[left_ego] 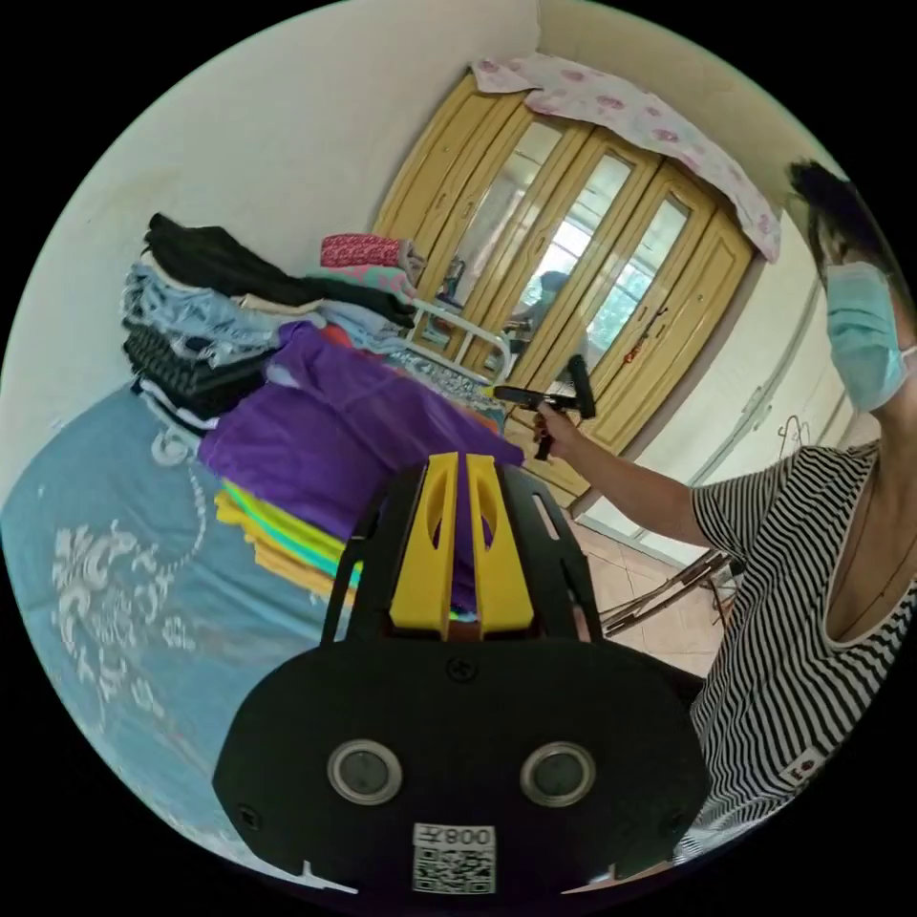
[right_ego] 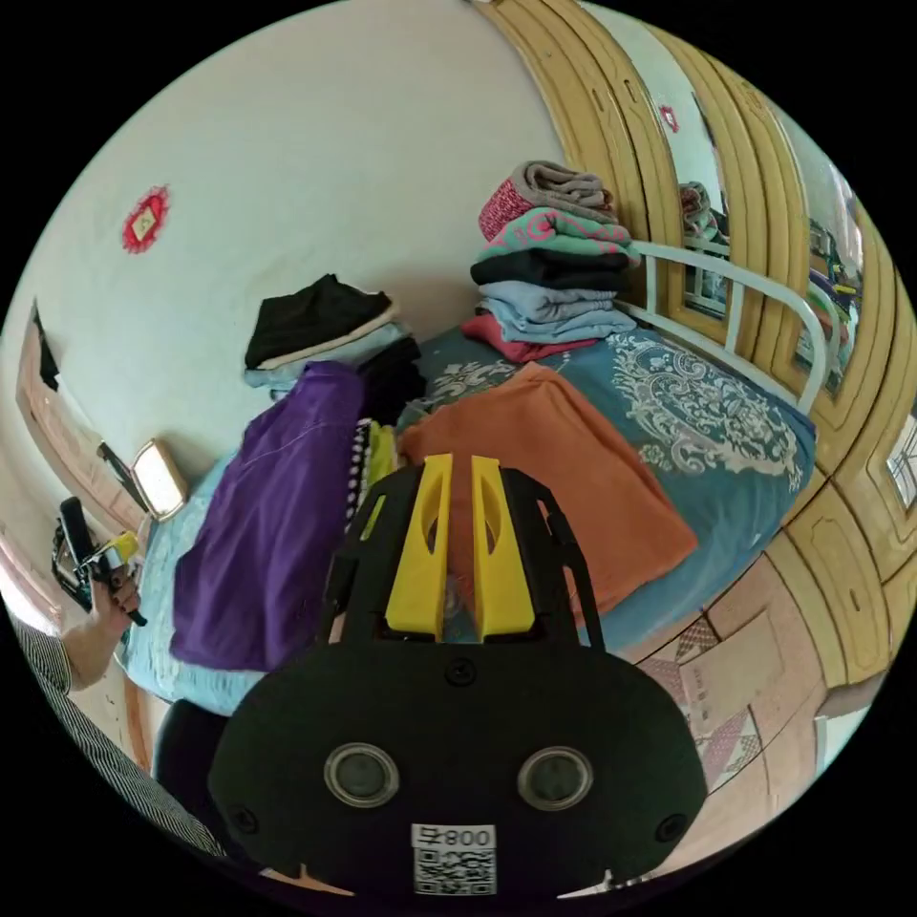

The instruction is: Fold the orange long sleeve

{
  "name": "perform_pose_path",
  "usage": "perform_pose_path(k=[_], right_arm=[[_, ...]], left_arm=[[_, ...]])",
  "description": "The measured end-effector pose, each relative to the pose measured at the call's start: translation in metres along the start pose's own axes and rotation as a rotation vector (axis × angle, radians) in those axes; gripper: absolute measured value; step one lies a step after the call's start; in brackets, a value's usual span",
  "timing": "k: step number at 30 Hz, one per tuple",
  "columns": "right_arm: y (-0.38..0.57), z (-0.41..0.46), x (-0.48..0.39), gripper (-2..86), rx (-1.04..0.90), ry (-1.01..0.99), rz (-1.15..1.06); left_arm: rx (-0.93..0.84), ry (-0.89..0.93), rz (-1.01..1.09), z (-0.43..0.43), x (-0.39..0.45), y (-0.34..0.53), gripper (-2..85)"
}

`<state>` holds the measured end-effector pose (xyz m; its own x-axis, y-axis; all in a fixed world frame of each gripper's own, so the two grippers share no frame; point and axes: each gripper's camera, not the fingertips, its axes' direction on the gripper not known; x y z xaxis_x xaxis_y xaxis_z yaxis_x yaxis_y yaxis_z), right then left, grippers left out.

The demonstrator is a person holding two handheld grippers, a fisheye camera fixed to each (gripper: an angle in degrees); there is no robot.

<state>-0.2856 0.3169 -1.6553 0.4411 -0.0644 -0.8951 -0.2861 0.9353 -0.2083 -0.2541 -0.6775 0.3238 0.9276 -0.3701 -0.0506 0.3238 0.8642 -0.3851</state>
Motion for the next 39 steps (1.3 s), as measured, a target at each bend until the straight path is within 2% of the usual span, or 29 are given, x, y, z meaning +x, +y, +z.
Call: perform_pose_path(k=[4,8,18,27,33,35,39], right_arm=[[-0.064,0.110,0.064,5.9,-0.142,0.008,0.019],[-0.101,0.193,0.120,6.3,-0.270,0.002,0.062],[-0.143,0.303,0.241,8.4,-0.374,0.073,0.113],[-0.154,0.411,0.321,7.2,-0.504,-0.041,0.110],[-0.157,0.424,0.365,2.4,-0.474,-0.303,0.174],[-0.157,0.406,0.364,1.8,-0.412,-0.482,0.140],[-0.149,0.369,0.349,1.4,-0.340,-0.644,0.076]], left_arm=[[0.044,0.109,0.099,0.038,-0.059,-0.046,2.5],[0.071,0.209,0.038,0.071,-0.111,-0.069,2.8],[-0.061,0.211,-0.114,0.127,-0.154,-0.121,3.3],[-0.096,0.290,-0.279,0.226,-0.195,-0.193,3.8],[-0.115,0.326,-0.326,0.299,-0.221,-0.250,4.5],[-0.126,0.340,-0.355,0.329,-0.232,-0.273,5.5],[-0.160,0.306,-0.448,0.370,-0.251,-0.300,10.2]])
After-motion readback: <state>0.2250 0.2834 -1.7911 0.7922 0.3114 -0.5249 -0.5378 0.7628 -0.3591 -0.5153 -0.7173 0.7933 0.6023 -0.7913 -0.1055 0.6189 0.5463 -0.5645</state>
